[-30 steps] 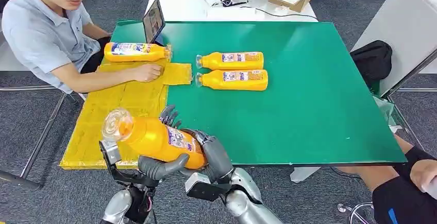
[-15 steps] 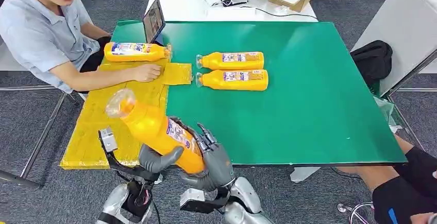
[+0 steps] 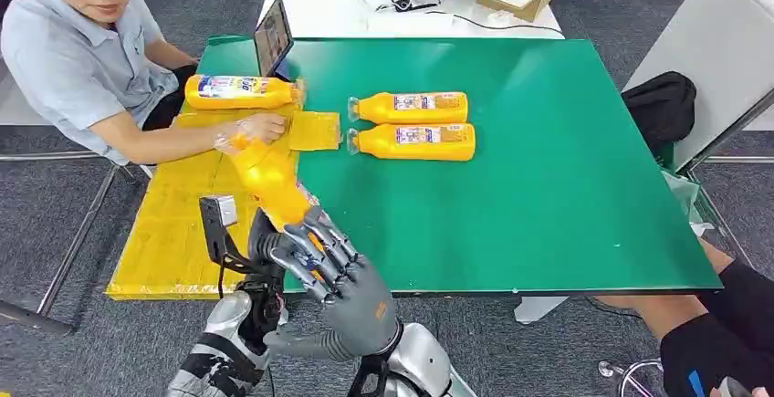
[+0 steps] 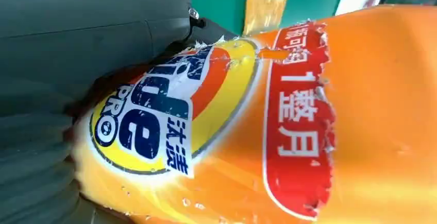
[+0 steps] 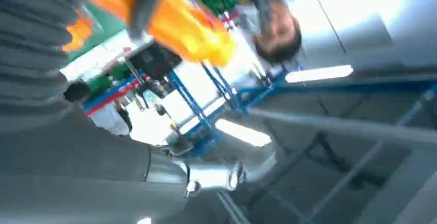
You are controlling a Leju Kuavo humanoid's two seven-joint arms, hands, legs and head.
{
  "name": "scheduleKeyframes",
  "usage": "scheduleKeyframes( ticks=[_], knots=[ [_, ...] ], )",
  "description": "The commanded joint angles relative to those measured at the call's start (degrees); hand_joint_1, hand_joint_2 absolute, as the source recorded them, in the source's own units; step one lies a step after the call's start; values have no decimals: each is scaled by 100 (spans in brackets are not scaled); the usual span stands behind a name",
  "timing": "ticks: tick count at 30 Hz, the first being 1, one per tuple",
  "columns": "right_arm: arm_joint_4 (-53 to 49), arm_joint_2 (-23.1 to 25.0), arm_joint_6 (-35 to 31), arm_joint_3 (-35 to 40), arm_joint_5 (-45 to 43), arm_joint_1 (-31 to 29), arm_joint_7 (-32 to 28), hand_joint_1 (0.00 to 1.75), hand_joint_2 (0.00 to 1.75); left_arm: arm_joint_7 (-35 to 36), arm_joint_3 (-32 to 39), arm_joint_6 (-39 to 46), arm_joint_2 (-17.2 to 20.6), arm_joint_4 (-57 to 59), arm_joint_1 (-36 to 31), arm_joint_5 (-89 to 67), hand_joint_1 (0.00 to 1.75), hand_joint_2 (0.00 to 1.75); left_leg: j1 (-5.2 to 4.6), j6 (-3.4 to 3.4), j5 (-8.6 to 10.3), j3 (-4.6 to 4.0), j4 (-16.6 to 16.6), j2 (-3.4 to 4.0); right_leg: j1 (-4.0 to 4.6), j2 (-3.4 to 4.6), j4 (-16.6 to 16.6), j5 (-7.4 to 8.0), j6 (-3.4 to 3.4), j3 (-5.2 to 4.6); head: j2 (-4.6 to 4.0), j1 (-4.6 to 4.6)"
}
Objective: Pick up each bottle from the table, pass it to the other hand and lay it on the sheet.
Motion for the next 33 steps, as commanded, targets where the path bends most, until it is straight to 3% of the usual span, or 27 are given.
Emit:
scheduleKeyframes(
  ticks=[1, 2, 3, 7, 13, 19, 20, 23, 28, 33],
  knots=[
    [-284, -126, -5, 356, -644, -75, 6, 0, 0, -406, -57, 1438, 370, 897, -823, -2080, 175, 175, 2, -5, -7, 24, -2, -1, 2, 0, 0, -8, -10, 23, 0, -2],
    [-239, -119, -5, 322, -912, -74, 6, 0, 0, -296, 138, 1058, 305, 916, -867, -1971, 175, 175, 0, -5, -4, 15, -2, -1, 0, -1, -1, -4, -8, 14, 0, 0],
    [-230, -129, -5, 307, -968, -79, 6, 0, 175, -276, 180, 981, 278, 950, -907, -1951, 175, 175, 4, -8, -10, 28, 1, -1, 4, 0, 1, -11, -14, 28, 0, -2],
    [-137, -179, -5, 327, -1367, -138, 6, 0, 175, -382, 160, 899, 256, 1062, -976, -2253, 175, 175, 1, -4, -5, 16, 0, 4, 1, 5, -1, -3, -7, 17, 0, -2],
    [-137, -189, -5, 332, -1391, -149, 6, 0, 175, -375, 99, 1053, 283, 1105, -1010, -2487, 175, 175, 4, -9, -22, 50, 1, 2, 5, 3, 1, -21, -18, 50, 0, -2],
    [-138, -182, -5, 336, -1406, -153, 6, 0, 175, -369, -18, 1296, 369, 1171, -1058, -2829, 175, 175, 1, -3, -6, 19, 0, 1, 1, 1, -1, -5, -7, 20, 0, 0],
    [-83, -191, -5, 384, -1552, -186, 6, 0, 175, 42, -418, 2113, 572, 1611, -1324, -4151, 175, 175, 2, -5, -13, 31, 3, 2, 3, 2, 2, -12, -11, 32, 0, -2],
    [-150, -216, -5, 386, -1731, -159, 6, 0, 175, 966, -672, 1922, 799, 2696, -2024, -5386, 175, 175, 4, -7, -4, 22, 1, -9, 5, -9, 0, -7, -12, 26, 0, -2],
    [-315, -250, -5, 369, -1860, -60, 6, 0, 175, 1836, -857, 1151, 941, 3981, -2801, -6339, 175, 175, 5, -10, -2, 22, 3, -5, 5, -5, 5, -6, -13, 23, 0, -2],
    [-220, -331, -5, 448, -2059, -101, 6, 0, 175, 2437, -1232, 220, 1082, 4423, -3042, -7037, 175, 175, 4, -8, 2, 19, 0, 1, 4, -1, 0, -3, -7, 18, 0, -2]
  ],
)
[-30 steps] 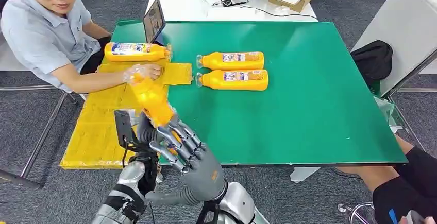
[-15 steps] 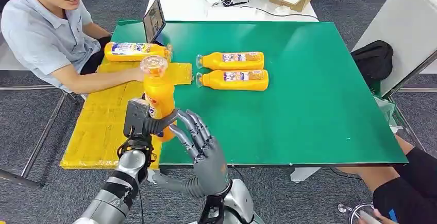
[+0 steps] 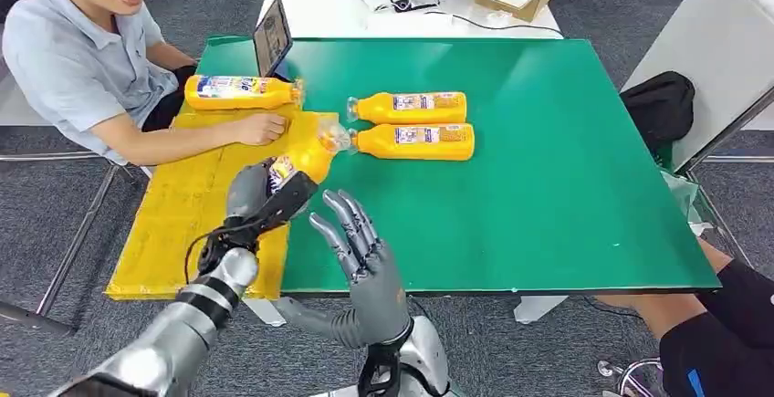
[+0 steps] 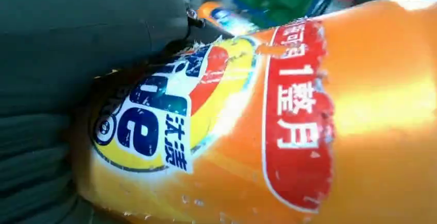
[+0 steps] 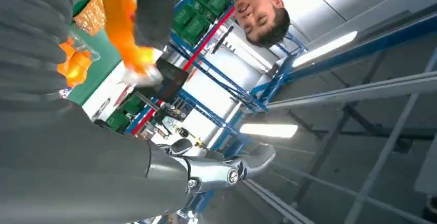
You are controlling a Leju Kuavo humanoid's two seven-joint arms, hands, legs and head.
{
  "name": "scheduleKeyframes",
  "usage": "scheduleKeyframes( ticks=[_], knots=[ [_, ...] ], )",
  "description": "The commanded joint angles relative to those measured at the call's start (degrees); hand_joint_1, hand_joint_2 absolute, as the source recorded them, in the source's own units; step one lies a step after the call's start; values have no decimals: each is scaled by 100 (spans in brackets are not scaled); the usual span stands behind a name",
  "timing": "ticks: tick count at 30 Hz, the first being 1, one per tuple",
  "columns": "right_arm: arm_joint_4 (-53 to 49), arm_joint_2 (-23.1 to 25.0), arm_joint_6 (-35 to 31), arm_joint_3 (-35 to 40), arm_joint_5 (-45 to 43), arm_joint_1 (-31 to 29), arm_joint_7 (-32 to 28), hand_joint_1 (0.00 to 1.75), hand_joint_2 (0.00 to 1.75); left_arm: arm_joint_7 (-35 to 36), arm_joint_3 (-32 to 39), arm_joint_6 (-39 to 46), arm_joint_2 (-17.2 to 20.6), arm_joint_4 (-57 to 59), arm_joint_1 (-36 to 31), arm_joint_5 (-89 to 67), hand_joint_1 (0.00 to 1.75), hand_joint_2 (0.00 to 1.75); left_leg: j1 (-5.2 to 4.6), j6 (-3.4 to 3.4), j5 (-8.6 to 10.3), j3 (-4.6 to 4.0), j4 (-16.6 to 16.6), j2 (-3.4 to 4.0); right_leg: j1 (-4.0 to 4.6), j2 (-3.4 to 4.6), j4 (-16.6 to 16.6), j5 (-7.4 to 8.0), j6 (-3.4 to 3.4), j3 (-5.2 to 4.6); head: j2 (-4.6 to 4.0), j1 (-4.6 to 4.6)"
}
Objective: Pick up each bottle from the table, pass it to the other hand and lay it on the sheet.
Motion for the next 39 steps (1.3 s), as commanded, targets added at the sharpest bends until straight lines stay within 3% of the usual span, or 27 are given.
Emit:
scheduleKeyframes(
  ticks=[1, 2, 6, 8, 9, 10, 11, 13, 14, 17, 22, 26, 31, 35, 39],
  knots=[
    [65, -246, -5, 233, -278, -67, 11, 0, 175, 864, -884, -1197, 487, 2040, -1173, -1013, 166, 175, 4, -6, -14, 33, -1, -2, 5, -1, 0, -15, -13, 34, 0, 0],
    [81, -255, -5, 246, -325, -72, 11, 0, 175, 861, -844, -1299, 494, 2058, -1188, -993, 175, 175, 4, -4, -11, 21, 0, 3, 5, 6, -1, -9, -9, 23, 0, 2],
    [215, -303, -5, 343, -607, -166, 11, 0, 175, 789, -659, -1621, 526, 2087, -1206, -874, 175, 175, 4, -5, -14, 30, -1, 14, 4, 17, 2, -9, -11, 29, 0, 2],
    [316, -353, -5, 450, -803, -244, 11, 0, 175, 561, -456, -1719, 543, 2049, -1160, -696, 161, 175, 3, -5, -10, 25, -2, 12, 3, 16, 2, -5, -11, 23, 0, 2],
    [328, -381, -5, 489, -873, -262, 11, 0, 175, 404, -362, -1794, 542, 2034, -1143, -595, 147, 175, 5, -6, -11, 30, -4, 16, 5, 19, -1, -5, -13, 27, 0, 2],
    [337, -384, -5, 492, -888, -268, 11, 0, 175, 301, -307, -1813, 539, 2014, -1125, -530, 89, 175, 4, -4, -7, 18, -3, 12, 4, 15, -1, -2, -9, 17, 0, 2],
    [358, -454, -5, 617, -1055, -331, 11, 0, 175, -278, -18, -2122, 541, 1967, -1061, -162, 10, 175, 2, -4, -8, 24, -5, 15, 3, 19, -2, -2, -10, 22, 0, 0],
    [419, -496, -5, 728, -1189, -407, 11, 0, 175, -840, 196, -2377, 556, 1887, -984, 134, 0, 175, -1, -3, -5, 18, -8, 14, 0, 19, -2, 1, -6, 16, 0, 2],
    [444, -523, -5, 819, -1306, -463, 11, 0, 0, -1095, 277, -2587, 578, 1883, -958, 268, 0, 175, 0, -5, -9, 31, -9, 26, 1, 31, -3, 0, -11, 24, 0, -2],
    [491, -527, -5, 853, -1349, -514, 11, 0, 0, -1317, -34, -2541, 656, 1788, -998, -38, 0, 175, 2, -5, -9, 31, -7, 12, 2, 17, 2, -5, -10, 27, 0, 0],
    [571, -515, -5, 750, -1194, -482, 11, 0, 0, -952, -595, -2221, 574, 1750, -1161, -714, 0, 175, 4, -6, -3, 16, -1, -1, 3, 3, 7, -5, -7, 19, 0, 0],
    [609, -533, -5, 772, -1225, -496, 11, 0, 0, -1444, -55, -2237, 408, 1491, -962, -38, 0, 175, 4, -8, -6, 24, 0, -3, 3, 0, 8, -9, -11, 27, 0, 0],
    [676, -547, -5, 875, -1257, -589, 11, 0, 0, -2648, 615, -2316, 298, 586, -386, 1050, 0, 175, -3, -5, 0, 14, -5, -1, -3, 3, 6, -4, -6, 15, 0, 0],
    [737, -496, -5, 793, -1151, -560, 11, 0, 0, -2871, 1113, -1985, 9, -324, 33, 1763, 0, 175, 0, -5, -4, 18, -2, -8, 0, -4, 6, -8, -8, 21, 0, 0],
    [723, -480, -5, 773, -1030, -542, 11, 0, 0, -2741, 1417, -2637, -190, -1620, 453, 3010, 0, 175, 0, -4, -2, 6, 0, -6, 0, -2, 7, -5, -6, 9, 0, 0]
  ],
)
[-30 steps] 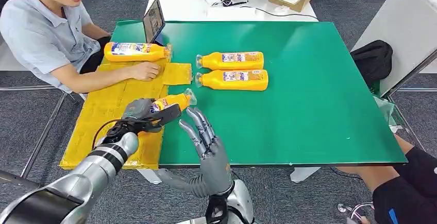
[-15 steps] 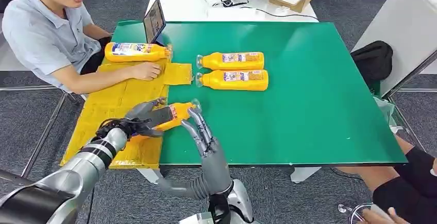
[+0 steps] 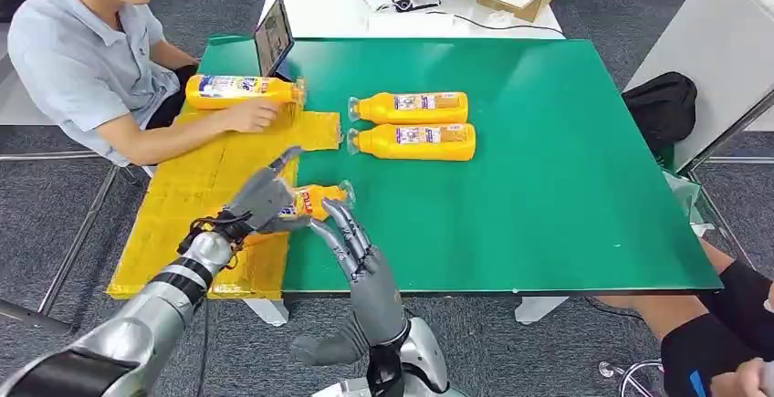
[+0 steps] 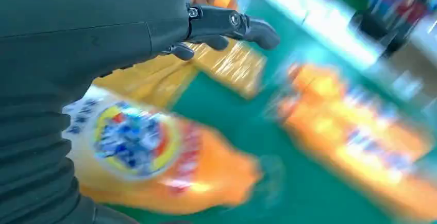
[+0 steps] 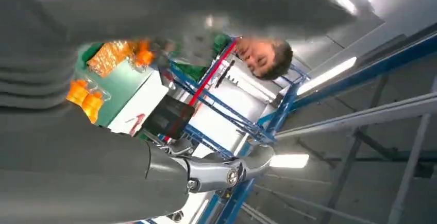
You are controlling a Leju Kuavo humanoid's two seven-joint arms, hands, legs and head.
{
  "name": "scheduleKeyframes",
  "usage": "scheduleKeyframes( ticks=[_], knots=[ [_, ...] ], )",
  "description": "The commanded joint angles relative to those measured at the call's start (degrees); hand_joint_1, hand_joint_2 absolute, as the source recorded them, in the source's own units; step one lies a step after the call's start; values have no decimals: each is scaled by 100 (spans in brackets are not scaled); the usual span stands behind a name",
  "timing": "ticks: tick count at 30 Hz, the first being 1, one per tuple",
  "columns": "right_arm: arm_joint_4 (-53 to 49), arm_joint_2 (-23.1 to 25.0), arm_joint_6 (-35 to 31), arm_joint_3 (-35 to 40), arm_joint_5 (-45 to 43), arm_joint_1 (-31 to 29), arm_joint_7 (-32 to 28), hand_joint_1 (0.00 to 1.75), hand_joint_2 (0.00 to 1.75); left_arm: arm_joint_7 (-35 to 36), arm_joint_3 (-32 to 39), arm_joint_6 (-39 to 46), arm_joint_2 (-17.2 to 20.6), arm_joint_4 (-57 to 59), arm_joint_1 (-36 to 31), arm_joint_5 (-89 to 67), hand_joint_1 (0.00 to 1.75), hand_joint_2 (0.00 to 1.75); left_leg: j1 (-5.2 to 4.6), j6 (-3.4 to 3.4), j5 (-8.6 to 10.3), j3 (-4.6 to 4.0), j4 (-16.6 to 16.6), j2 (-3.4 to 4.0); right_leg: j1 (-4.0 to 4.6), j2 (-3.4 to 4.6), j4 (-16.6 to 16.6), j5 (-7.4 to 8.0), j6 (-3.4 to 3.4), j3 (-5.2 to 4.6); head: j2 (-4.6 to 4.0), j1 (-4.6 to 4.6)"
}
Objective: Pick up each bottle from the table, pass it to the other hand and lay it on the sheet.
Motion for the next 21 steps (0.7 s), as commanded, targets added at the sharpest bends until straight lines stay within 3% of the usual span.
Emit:
scheduleKeyframes(
  ticks=[1, 3, 4, 9, 10, 13, 16, 21],
  knots=[
    [348, -79, -7, 57, 234, -172, 11, 0, 0, 177, 1032, -820, -479, -2270, 742, 1796, 0, 175, 2, -2, -12, 16, 4, 4, 2, 5, 2, -10, -9, 17, 0, -2],
    [298, -56, -7, -84, 472, -111, 11, 0, 0, 324, 1096, -959, -545, -2572, 857, 2257, 0, 175, 2, -2, -5, 5, 0, 7, 3, 7, -1, -2, -6, 5, 0, -2],
    [177, 0, -7, -355, 952, -9, 11, 0, 175, 390, 1132, -1051, -610, -2848, 975, 2780, 0, 175, 2, -4, -12, 15, 5, 6, 3, 7, 4, -10, -10, 14, 0, -2],
    [51, -90, -7, -981, 1098, 160, 11, 0, 175, 732, 1178, -927, -758, -3859, 1571, 4167, 0, 175, 0, -1, -6, 7, -2, 3, 1, 2, -5, -4, -4, 6, 0, -2],
    [41, -12, -7, -1494, 1241, 304, 11, 0, 175, 830, 1400, -748, -938, -4224, 1843, 4820, 0, 175, -1, -1, -12, 18, -2, 4, 0, 4, -5, -9, -6, 17, 0, -2],
    [212, -273, -7, -1925, 1153, 298, 246, 0, 175, 1173, 1398, -367, -946, -4773, 2396, 5456, 0, 175, -3, 1, -12, 22, -6, 8, -2, 8, -10, -7, -4, 21, 0, -4],
    [463, -634, 298, -2267, 1245, 165, 665, 0, 175, 900, 1306, -86, -848, -4983, 2866, 5400, 0, 175, -3, 2, -14, 28, -10, 10, -2, 10, -19, -6, -5, 28, 0, 0],
    [1101, -1055, 989, -3009, 1269, -141, 857, 0, 175, 222, 1147, 842, -771, -5267, 3425, 4404, 0, 175, -7, 2, -18, 35, -9, 5, -4, 6, -20, -9, -7, 37, 0, -2]
  ],
)
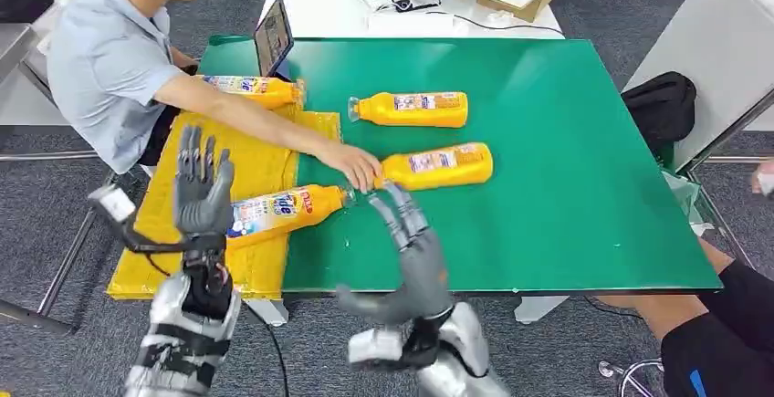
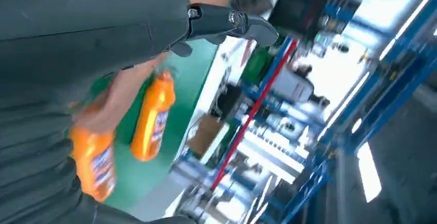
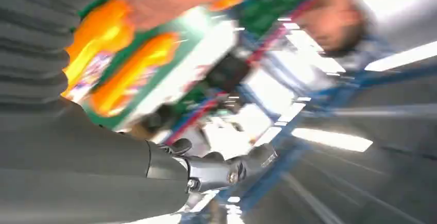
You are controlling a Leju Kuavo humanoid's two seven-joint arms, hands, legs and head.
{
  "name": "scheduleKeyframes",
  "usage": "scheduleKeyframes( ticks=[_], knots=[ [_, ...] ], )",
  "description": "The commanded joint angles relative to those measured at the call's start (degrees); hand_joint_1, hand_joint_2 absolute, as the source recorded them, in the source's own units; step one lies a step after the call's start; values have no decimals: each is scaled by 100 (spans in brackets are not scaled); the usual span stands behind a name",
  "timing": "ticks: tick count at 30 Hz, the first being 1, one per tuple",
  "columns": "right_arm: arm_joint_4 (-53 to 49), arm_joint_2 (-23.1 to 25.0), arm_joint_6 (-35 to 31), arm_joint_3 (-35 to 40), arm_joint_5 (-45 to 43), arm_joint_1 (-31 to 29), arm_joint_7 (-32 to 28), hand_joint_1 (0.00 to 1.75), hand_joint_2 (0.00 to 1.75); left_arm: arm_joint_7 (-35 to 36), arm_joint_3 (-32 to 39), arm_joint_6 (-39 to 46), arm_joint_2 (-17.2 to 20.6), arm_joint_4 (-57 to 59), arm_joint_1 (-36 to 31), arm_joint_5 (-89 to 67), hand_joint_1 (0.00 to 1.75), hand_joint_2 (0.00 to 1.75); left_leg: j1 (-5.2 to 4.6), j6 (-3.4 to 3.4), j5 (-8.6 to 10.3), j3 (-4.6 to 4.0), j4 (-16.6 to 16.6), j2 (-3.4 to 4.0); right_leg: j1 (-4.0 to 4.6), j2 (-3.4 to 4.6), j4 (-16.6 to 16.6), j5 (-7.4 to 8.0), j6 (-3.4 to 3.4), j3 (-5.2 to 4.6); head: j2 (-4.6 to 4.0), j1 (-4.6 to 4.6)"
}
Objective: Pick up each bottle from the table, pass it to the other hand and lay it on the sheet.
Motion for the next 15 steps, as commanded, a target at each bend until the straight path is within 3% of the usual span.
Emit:
scheduleKeyframes(
  ticks=[1, 4, 5, 15],
  knots=[
    [1235, -829, 869, -1424, 223, -514, 367, 0, 175, -715, 26, 999, -19, -873, 1041, -976, 0, 175, -2, 0, -7, 28, -8, 5, -1, 6, -9, -5, -5, 28, 0, -2],
    [1644, -906, 1007, -1598, 427, -695, 390, 0, 175, -1008, -20, 1352, -62, -1045, 1153, -1367, 0, 175, 1, -2, -16, 44, -5, 5, 3, 7, -10, -12, -11, 46, 0, -2],
    [1845, -918, 1086, -1631, 482, -815, 412, 0, 175, -1047, -53, 1429, -75, -1129, 1176, -1433, 0, 175, 1, -1, -5, 14, -2, 2, 3, 3, -7, -2, -5, 17, 0, -2],
    [3681, -802, 1427, -1562, 625, -1793, 421, 0, 175, -952, -448, 1897, -49, -788, 822, -1828, 0, 175, 1, -2, -5, 21, -1, 7, 3, 8, -4, -1, -7, 21, 0, -2]
  ],
)
